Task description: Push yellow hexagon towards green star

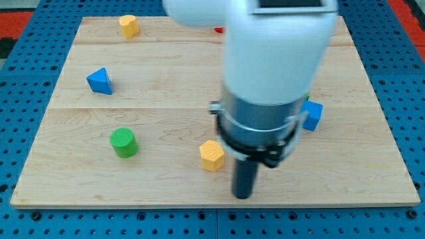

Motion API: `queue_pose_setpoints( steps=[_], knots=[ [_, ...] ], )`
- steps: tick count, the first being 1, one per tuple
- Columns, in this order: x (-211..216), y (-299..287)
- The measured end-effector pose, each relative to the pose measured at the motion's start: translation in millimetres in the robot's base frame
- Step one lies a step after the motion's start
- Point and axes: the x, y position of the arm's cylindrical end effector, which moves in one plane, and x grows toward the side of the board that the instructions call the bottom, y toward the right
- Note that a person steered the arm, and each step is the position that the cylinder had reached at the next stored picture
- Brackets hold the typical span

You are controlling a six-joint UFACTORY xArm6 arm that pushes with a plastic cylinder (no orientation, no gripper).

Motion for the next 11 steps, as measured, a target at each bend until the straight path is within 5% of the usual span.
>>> queue_pose_setpoints(
  steps=[2,10,11],
  knots=[
    [-41,-59],
    [-120,80],
    [-80,56]
  ],
)
